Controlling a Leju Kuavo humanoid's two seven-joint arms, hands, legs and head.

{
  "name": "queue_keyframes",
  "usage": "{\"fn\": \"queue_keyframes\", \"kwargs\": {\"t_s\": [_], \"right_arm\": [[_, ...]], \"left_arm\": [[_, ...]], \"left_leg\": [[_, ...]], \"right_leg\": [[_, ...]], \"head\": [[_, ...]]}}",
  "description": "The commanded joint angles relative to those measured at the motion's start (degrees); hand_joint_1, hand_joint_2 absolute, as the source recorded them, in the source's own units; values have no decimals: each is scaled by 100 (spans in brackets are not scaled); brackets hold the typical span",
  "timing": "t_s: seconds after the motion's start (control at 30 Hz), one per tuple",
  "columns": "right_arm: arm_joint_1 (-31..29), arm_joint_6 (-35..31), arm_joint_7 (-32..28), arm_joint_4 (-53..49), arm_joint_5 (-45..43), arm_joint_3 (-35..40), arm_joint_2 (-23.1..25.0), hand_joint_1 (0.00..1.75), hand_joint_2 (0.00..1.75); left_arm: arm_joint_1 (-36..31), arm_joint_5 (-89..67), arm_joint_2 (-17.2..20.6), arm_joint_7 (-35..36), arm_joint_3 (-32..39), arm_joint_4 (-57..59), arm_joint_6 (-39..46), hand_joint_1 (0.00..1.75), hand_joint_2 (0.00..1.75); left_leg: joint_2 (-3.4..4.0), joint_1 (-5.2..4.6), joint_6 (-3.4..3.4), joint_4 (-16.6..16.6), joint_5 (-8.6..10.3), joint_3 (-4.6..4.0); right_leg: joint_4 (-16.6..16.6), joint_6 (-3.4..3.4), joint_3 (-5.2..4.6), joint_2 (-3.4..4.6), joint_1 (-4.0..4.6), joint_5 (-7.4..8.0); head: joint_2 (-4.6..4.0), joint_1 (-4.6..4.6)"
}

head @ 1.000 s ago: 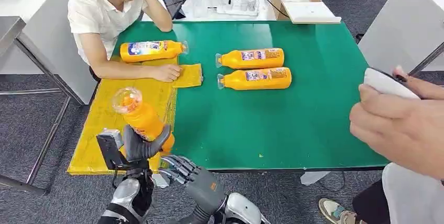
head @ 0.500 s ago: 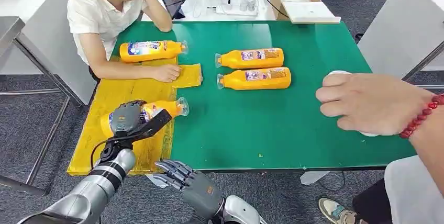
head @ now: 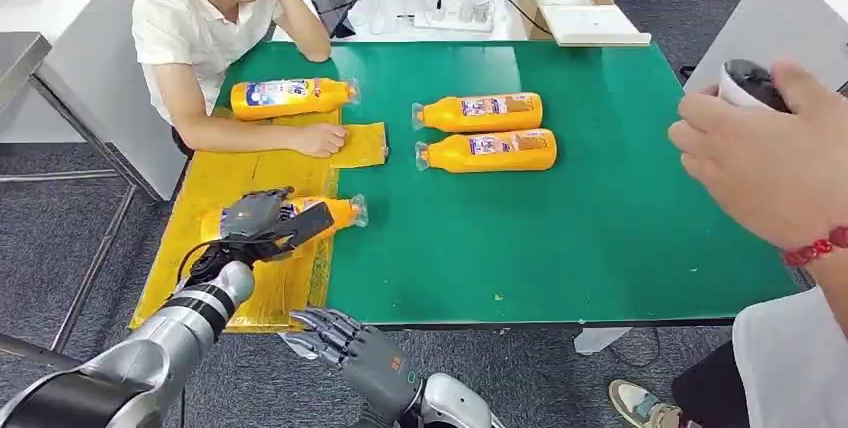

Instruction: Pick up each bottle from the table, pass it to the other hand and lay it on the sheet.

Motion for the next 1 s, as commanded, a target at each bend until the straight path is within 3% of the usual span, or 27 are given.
{"fn": "queue_keyframes", "kwargs": {"t_s": [0.03,0.2,0.43,0.57,0.8,0.9,0.93,1.0], "right_arm": [[-157,-95,-282,526,-161,-4,-15,0,0],[-136,-176,-342,511,-224,30,-72,0,0],[-38,-259,-301,390,-177,-14,-156,0,0],[104,-563,-323,50,-210,-342,-238,0,0],[132,-543,-315,-35,-191,-383,-254,0,0],[388,-891,-506,-500,-480,-872,-275,0,0],[490,-914,-546,-703,-584,-1043,-313,0,175],[773,-1102,-527,-1108,-627,-1587,-373,0,175]], "left_arm": [[300,2097,-261,-2068,1568,-183,-1458,0,175],[715,3758,-422,-2636,2230,-1050,-2373,0,175],[1404,5566,-476,-2701,1924,-2739,-2502,0,175],[2188,7336,-732,-2684,1900,-4544,-2833,0,175],[2271,7403,-698,-2572,1797,-4708,-2731,0,175],[2684,7945,-785,-2737,1674,-5419,-2866,0,175],[2863,7962,-780,-2683,1569,-5666,-2802,0,175],[3352,7814,-756,-2777,1297,-6186,-2525,0,175]], "left_leg": [[15,0,-4,-9,0,12],[5,2,-7,-10,1,12],[6,4,-6,-3,-2,2],[12,6,-5,1,-6,0],[5,4,-5,2,-2,-10],[1,2,-6,0,-2,-9],[3,6,-9,3,-4,-8],[7,4,-6,0,-8,-6]], "right_leg": [[-10,-6,10,6,1,3],[-14,-9,15,3,3,6],[-6,-7,1,-2,6,1],[-8,-7,0,2,9,0],[-4,-6,-7,-2,5,2],[-4,-7,-8,-6,4,0],[-4,-12,-5,-7,9,-1],[-5,-8,-6,-3,6,-4]], "head": [[2,-2],[2,0],[0,0],[2,0],[2,-2],[2,0],[0,-2],[2,-2]]}}
